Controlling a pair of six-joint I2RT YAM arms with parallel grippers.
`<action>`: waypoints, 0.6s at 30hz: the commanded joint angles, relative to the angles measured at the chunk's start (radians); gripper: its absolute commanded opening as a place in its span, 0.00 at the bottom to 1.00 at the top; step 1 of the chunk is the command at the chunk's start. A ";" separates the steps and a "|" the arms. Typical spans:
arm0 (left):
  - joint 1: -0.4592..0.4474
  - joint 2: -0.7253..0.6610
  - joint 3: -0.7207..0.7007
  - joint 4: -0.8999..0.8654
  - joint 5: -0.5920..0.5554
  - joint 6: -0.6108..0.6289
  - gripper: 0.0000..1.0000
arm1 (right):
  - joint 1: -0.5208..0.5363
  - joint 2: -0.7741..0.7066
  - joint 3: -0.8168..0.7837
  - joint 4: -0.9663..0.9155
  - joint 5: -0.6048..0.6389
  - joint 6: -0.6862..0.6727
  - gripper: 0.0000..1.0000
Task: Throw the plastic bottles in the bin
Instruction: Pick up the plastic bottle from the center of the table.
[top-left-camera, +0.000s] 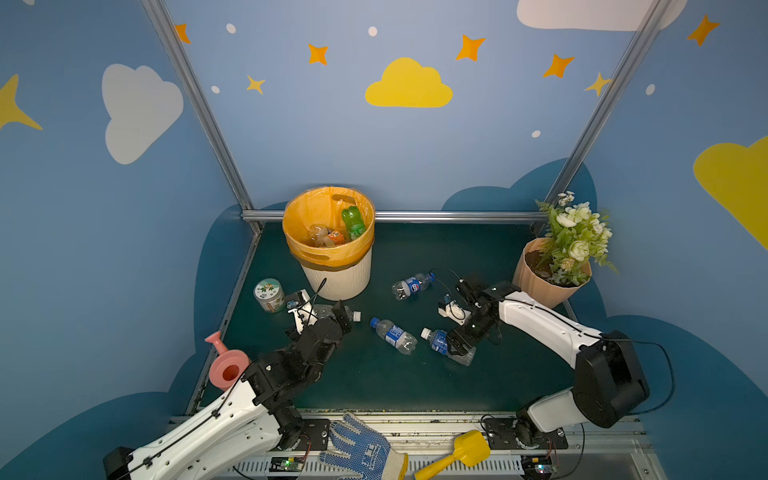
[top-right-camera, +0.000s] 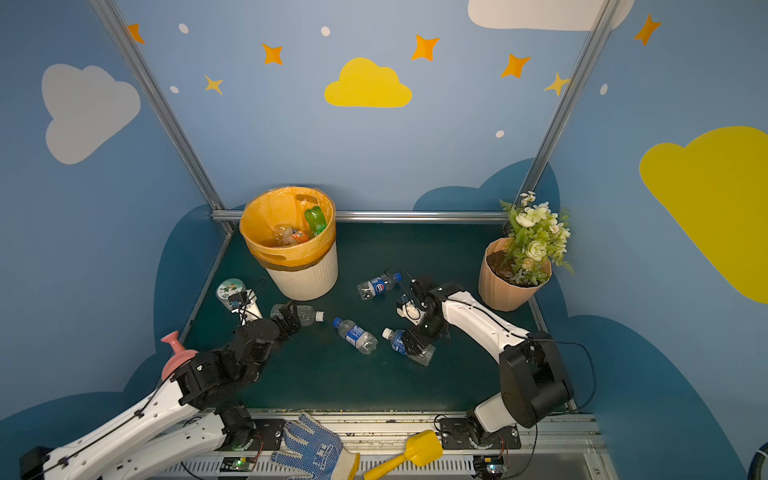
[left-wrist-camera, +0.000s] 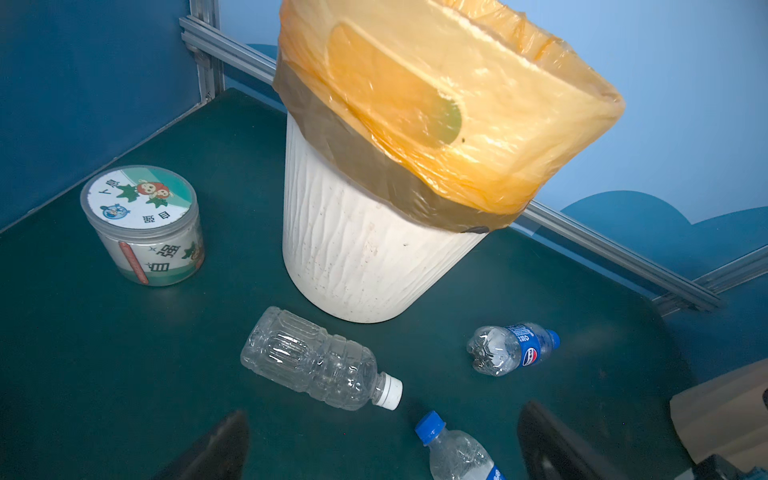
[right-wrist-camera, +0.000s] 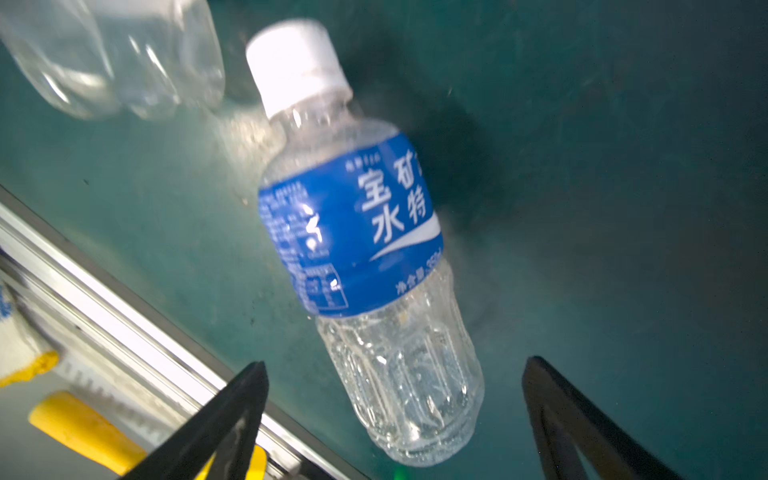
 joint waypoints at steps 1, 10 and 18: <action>0.004 0.004 -0.005 -0.003 -0.023 0.012 1.00 | 0.014 0.000 -0.020 0.012 0.002 -0.061 0.93; 0.010 0.008 0.004 -0.016 -0.026 0.001 1.00 | 0.071 0.136 -0.002 0.062 0.023 -0.050 0.83; 0.011 -0.017 0.006 -0.052 -0.043 -0.007 1.00 | 0.091 0.151 -0.008 0.117 0.085 -0.001 0.70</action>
